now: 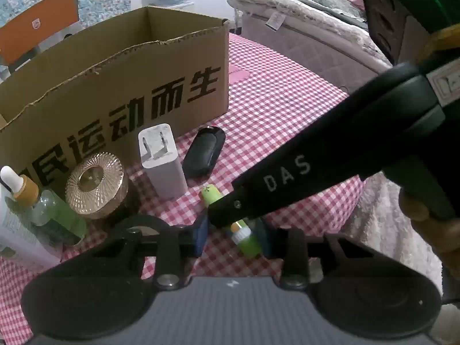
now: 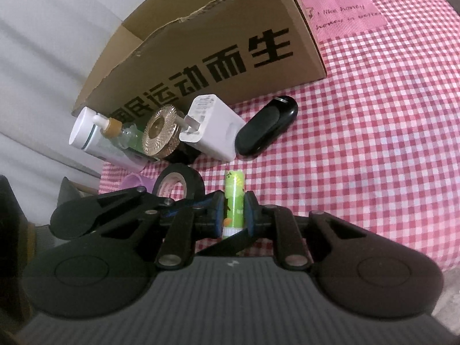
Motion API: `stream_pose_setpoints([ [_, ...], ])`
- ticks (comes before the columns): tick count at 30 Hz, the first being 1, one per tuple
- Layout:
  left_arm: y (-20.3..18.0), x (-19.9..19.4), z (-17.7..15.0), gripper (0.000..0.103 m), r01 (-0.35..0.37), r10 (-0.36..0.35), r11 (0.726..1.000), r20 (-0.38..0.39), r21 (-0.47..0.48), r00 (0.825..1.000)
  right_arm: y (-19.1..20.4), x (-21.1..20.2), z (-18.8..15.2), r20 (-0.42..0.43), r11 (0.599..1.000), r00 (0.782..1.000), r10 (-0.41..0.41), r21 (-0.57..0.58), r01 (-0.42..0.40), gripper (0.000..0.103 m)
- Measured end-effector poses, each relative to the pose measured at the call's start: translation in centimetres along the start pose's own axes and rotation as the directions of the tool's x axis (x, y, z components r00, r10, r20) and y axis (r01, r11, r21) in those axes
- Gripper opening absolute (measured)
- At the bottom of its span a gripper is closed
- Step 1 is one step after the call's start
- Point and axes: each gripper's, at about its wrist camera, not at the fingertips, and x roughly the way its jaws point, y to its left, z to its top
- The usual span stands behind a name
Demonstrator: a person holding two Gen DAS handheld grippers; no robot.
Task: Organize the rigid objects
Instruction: 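Carry the glue stick into the box and open the right tool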
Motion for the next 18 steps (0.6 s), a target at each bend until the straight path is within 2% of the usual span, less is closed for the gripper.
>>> stream_pose_setpoints([
  [11,0.4,-1.7,-0.4,0.034,-0.006,0.007,1.000,0.028,-0.024,1.000,-0.4,-0.7,-0.2,0.032,0.998,0.998,0.048,0.026,-0.049,0.014],
  [18,-0.2,-4.1,0.4,0.034,-0.043,0.044,0.999,0.088,-0.011,0.995,0.4,-3.5,-0.3,0.094,0.997,0.993,0.072,-0.013,-0.072,0.014],
])
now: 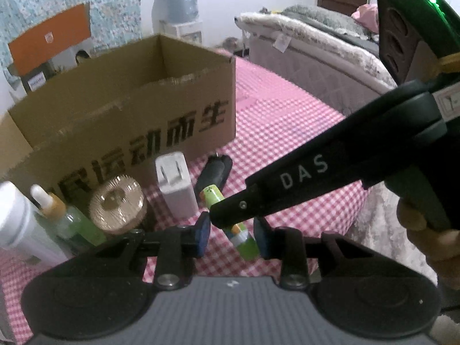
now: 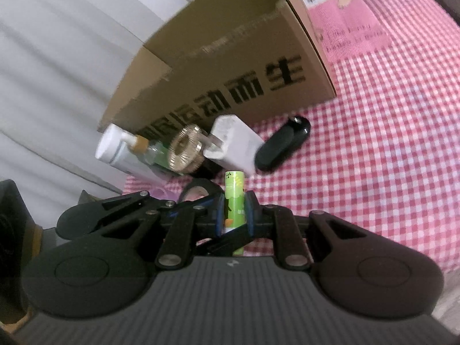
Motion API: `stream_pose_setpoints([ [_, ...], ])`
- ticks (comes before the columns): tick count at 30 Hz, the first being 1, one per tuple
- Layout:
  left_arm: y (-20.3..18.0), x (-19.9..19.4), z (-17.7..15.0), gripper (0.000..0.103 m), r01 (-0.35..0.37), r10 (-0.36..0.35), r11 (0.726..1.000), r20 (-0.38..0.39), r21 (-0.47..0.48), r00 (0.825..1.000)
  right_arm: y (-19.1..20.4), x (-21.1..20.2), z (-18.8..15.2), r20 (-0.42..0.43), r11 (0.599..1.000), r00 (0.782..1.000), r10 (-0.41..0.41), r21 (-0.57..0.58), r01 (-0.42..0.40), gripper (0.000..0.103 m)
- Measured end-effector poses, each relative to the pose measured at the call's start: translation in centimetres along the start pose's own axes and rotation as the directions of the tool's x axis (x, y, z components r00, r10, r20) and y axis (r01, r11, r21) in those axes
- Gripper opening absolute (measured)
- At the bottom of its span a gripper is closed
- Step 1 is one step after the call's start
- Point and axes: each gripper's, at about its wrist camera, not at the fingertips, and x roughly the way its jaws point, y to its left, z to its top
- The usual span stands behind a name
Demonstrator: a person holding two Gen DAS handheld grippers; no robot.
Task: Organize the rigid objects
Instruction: 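Carry the glue stick into the box and open the right tool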
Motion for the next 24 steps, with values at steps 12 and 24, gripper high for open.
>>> stream_pose_setpoints([
  [12,1.7,-6.9,4.6,0.034,-0.118,0.115,0.993,0.186,0.008,0.976,7.0,-4.8,4.2,0.141,0.978,0.987,0.073,-0.206,-0.043,0.014],
  [24,13.0,-6.6,11.6,0.035,-0.123,0.135,0.981,0.076,-0.148,0.988,12.9,1.2,16.7,-0.007,0.947,0.989,0.145,-0.290,-0.141,0.014],
])
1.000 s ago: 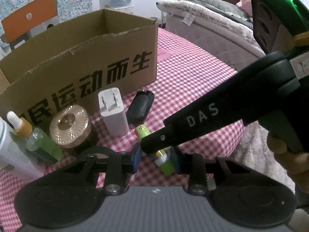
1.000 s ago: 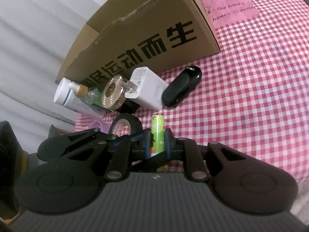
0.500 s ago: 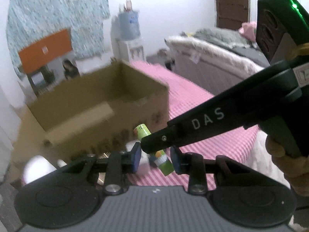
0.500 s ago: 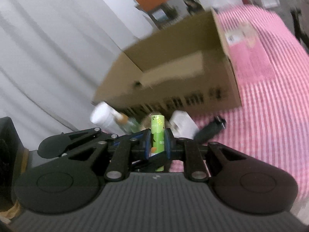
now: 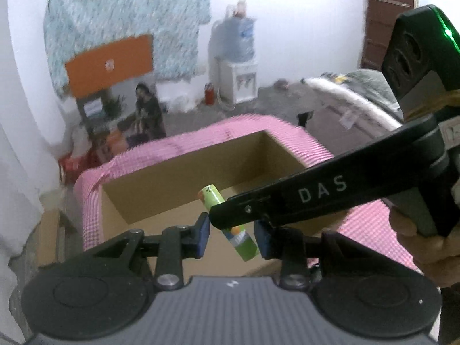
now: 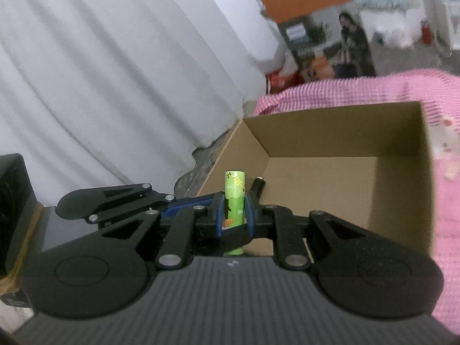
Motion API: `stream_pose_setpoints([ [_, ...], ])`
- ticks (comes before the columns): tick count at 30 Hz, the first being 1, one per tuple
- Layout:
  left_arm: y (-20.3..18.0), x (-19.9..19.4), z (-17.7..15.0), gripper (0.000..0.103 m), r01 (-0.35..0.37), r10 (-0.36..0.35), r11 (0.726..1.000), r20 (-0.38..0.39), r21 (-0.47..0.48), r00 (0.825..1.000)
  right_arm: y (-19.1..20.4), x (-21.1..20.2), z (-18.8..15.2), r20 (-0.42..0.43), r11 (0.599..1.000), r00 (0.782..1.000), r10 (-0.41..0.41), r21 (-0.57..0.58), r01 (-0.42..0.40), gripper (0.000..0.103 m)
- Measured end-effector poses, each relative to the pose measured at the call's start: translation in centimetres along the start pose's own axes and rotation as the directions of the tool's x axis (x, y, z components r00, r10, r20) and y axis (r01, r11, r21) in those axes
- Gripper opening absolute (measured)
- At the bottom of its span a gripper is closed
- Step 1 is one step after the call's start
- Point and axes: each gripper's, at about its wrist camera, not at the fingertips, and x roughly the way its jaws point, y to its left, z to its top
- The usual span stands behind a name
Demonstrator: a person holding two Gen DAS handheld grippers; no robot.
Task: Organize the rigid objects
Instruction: 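Carry the glue stick into the box and open the right tool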
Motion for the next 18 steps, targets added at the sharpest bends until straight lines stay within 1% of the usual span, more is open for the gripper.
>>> stream_pose_setpoints([
  [3,3.0,2.5,0.8,0.035,0.003,-0.006,0.999,-0.075,-0.037,0.997,-1.3,3.7,2.8,-0.081,0.999,0.997,0.015,0.046,-0.011,0.014],
  [5,4.3,4.3,1.0,0.035,-0.003,-0.005,0.998,-0.123,-0.059,0.992,-2.3,6.6,4.3,-0.138,0.996,0.990,0.024,0.086,-0.012,0.014],
  [7,5.8,5.9,0.9,0.035,-0.013,0.001,0.998,-0.164,-0.068,0.986,-3.3,8.9,4.9,-0.180,0.993,0.983,0.030,0.117,-0.009,0.014],
  [11,8.1,9.6,1.1,0.035,-0.034,0.010,0.995,-0.247,-0.093,0.969,-4.5,13.4,6.1,-0.266,0.987,0.963,0.037,0.160,0.007,0.014],
  [15,9.6,11.8,0.7,0.035,-0.061,0.026,0.993,-0.305,-0.104,0.952,-5.9,17.4,7.0,-0.324,0.980,0.945,0.045,0.196,0.021,0.014],
  [18,10.5,13.3,0.8,0.035,-0.083,0.041,0.990,-0.334,-0.111,0.942,-6.5,19.7,7.5,-0.357,0.976,0.933,0.050,0.217,0.030,0.014],
])
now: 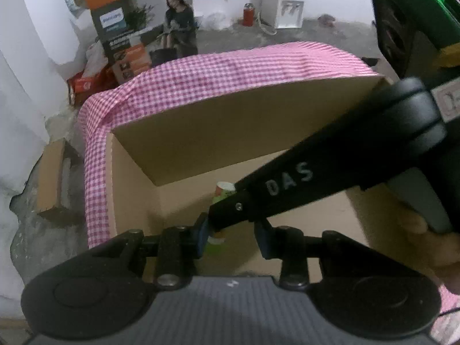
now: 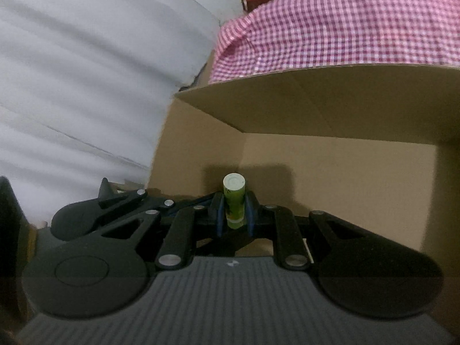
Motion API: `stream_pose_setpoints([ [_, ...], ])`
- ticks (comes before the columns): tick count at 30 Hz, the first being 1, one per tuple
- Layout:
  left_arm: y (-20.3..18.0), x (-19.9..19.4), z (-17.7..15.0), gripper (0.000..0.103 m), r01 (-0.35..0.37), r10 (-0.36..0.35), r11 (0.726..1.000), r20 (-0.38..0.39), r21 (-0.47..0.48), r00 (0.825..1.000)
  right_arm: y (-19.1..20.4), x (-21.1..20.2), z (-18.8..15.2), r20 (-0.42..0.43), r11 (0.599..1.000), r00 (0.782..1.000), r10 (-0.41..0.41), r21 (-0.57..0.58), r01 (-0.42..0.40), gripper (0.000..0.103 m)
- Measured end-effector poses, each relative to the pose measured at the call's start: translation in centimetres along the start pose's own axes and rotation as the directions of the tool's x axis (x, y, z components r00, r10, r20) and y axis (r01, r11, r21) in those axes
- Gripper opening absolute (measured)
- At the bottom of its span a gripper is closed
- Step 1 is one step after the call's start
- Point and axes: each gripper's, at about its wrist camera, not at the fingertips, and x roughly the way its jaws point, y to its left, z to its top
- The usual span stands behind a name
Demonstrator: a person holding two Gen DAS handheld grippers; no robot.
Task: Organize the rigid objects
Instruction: 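Carry the glue stick into the box and open the right tool, then move the right tool back to the black oval device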
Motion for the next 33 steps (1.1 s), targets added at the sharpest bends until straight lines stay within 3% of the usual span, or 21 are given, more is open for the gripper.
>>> stream_pose_setpoints([
  [5,-0.1,0.5,0.7,0.035,-0.026,0.026,1.000,0.016,0.014,1.000,-0.9,1.8,0.6,-0.044,0.999,0.998,-0.036,0.000,0.036,0.014],
  [10,-0.3,0.0,1.3,0.046,-0.037,0.036,0.999,0.047,0.022,0.998,-2.0,4.9,1.5,-0.079,0.997,0.994,-0.077,0.001,0.077,0.016],
  [14,-0.1,-0.7,1.2,0.049,-0.039,0.038,0.999,0.061,0.012,0.997,-1.9,5.5,2.0,-0.064,0.996,0.994,-0.086,-0.001,0.086,0.017],
  [18,0.1,-1.7,1.0,0.059,-0.039,0.039,0.999,0.088,0.004,0.995,-2.2,5.4,2.4,-0.057,0.997,0.995,-0.077,0.017,0.078,0.022],
  [26,-0.3,-6.3,-0.4,0.069,-0.038,0.032,0.999,0.201,0.027,0.979,-1.2,-0.4,1.2,0.042,1.000,0.999,-0.026,0.004,0.026,0.030],
  [33,-2.3,-12.2,-3.3,0.081,-0.025,0.001,0.997,0.323,0.068,0.946,0.9,-10.3,-5.1,0.204,0.996,0.978,0.039,-0.088,-0.021,0.033],
])
